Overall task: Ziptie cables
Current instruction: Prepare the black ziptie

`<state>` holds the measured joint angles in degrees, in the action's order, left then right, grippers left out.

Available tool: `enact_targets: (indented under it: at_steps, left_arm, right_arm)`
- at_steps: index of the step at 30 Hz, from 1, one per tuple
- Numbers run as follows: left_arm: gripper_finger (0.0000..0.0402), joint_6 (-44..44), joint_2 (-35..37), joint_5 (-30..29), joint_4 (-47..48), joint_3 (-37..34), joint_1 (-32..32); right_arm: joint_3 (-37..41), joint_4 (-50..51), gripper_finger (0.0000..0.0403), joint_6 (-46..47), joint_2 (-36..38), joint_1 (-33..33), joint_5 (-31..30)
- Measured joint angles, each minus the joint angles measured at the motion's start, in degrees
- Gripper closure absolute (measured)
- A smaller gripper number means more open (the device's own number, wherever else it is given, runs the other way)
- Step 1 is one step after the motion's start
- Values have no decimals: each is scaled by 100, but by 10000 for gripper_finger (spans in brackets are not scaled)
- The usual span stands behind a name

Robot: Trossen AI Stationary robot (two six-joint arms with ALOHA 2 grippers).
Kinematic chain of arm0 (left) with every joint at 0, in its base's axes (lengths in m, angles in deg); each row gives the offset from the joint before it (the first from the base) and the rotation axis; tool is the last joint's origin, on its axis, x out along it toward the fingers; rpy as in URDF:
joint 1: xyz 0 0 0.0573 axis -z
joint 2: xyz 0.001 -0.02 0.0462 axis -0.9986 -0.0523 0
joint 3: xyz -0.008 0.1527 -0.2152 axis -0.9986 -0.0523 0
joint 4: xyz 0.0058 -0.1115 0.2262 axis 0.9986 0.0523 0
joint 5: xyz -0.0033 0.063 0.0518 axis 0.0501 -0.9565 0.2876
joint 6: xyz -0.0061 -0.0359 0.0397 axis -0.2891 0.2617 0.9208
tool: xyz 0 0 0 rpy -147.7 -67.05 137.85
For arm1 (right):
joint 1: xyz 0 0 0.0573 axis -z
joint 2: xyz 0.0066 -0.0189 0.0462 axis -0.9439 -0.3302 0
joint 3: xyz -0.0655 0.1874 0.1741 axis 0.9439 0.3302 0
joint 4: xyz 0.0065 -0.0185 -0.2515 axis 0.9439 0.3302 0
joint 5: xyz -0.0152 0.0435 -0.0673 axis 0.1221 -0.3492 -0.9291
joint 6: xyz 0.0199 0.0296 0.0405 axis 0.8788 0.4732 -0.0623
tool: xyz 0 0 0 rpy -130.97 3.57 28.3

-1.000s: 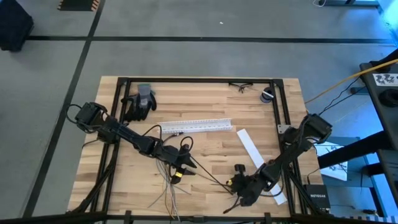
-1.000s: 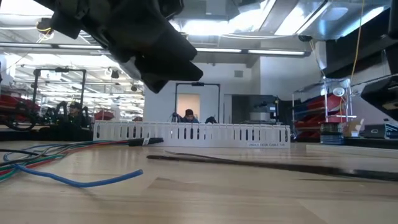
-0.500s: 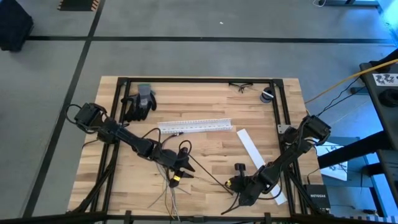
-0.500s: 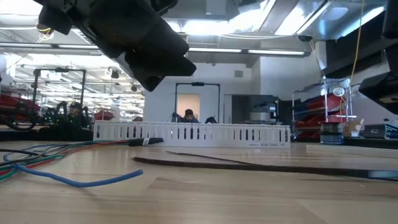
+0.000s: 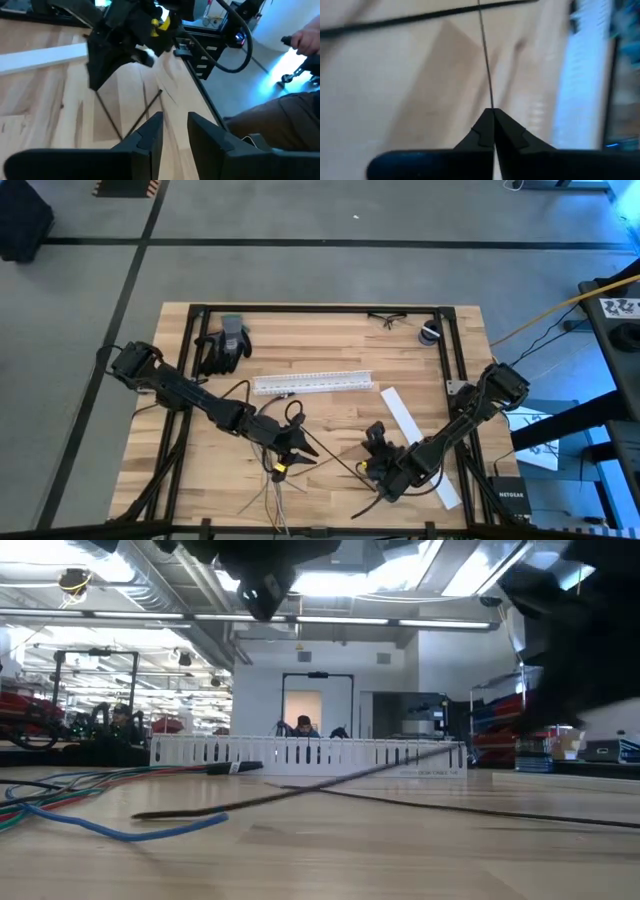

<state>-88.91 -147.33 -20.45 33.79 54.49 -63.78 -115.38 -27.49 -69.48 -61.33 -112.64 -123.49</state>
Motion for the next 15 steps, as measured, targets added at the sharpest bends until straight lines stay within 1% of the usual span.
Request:
enact_targets:
  at_steps: [2, 5, 9, 13, 15]
  left_arm:
    - [318, -105, 4, 0, 12, 0, -97]
    - [303, -769, 2, 1, 202, -1, -403]
    - [263, -1062, -3, 220, 409, -2, -857]
    - [214, -1296, -78, 713, 445, -2, -1226]
    - [196, -1420, -228, 802, 421, -2, -1330]
  right_arm:
    - [-4, -76, 402, -625, 4, 93, -284]
    - [-2, -225, 402, -1392, 4, 218, -545]
    - [-2, -463, 403, -2191, 4, 303, -809]
    - [4, -828, 403, -2583, 6, 343, -890]
    - [47, -1142, 403, -2840, 10, 347, -1048]
